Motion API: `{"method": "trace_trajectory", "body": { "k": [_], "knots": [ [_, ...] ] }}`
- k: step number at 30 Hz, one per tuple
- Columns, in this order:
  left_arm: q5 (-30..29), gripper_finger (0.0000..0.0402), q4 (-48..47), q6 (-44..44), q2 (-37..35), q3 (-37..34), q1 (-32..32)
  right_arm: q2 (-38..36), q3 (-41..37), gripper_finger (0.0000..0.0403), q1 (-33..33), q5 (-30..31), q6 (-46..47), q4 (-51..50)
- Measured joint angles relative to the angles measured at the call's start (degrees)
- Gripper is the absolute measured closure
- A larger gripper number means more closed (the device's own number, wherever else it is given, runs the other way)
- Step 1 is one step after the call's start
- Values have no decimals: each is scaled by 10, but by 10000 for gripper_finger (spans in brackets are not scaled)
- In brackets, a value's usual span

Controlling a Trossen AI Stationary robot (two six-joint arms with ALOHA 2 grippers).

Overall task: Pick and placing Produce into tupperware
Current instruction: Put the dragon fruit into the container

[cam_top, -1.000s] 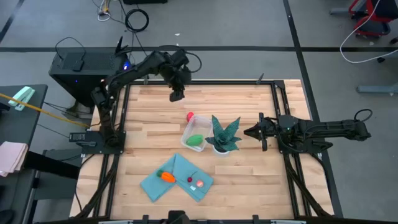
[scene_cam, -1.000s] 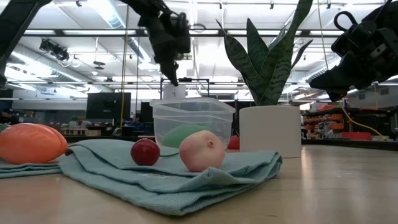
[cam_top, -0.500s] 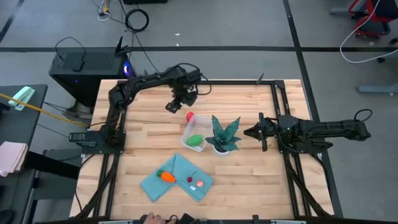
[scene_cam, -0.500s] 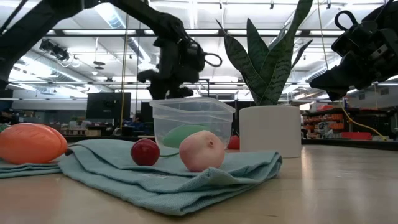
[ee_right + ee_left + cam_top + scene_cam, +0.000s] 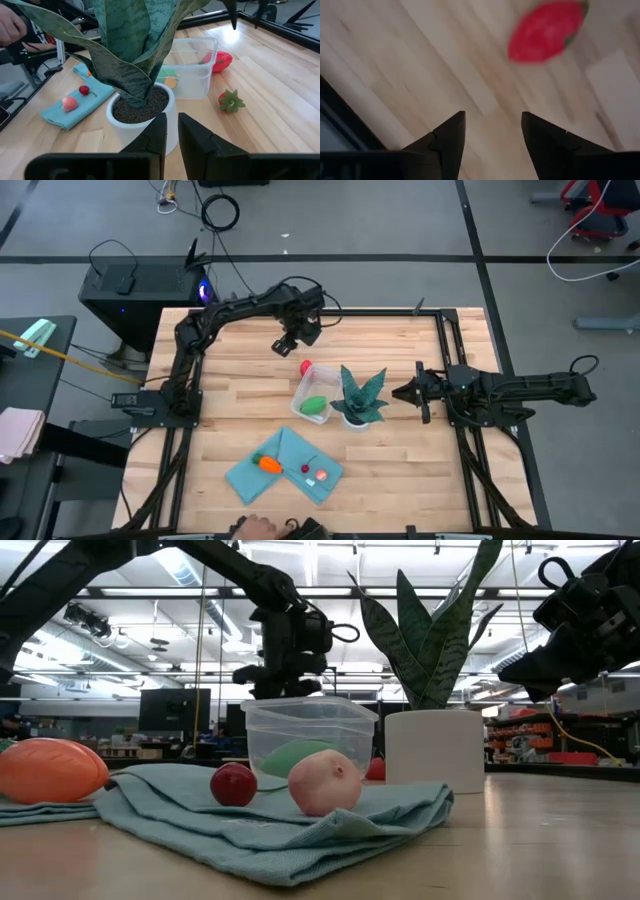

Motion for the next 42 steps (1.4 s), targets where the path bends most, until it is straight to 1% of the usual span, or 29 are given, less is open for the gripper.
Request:
{"method": "trace_trajectory", "body": {
  "k": [4,6,12,16,22,26,33,38,42],
  "knots": [
    [104,203,5,55,0,0,5,5,0,340,0,-7,0,2],
    [146,207,7,63,0,0,8,9,0,336,0,-11,2,3],
    [212,201,3,88,0,0,20,17,0,322,0,-15,2,3],
    [242,187,3,75,2,0,33,16,0,310,0,-15,2,4],
    [252,165,2,81,20,0,38,16,0,289,0,-15,0,4],
    [252,154,-1,114,31,0,29,16,0,279,0,-15,0,4],
    [250,143,-6,116,44,0,8,16,0,267,0,-15,0,4],
    [198,141,-21,137,43,0,-3,16,0,265,0,-15,0,4],
    [192,140,-21,138,43,0,-1,16,0,265,0,-15,0,4]
  ]
}}
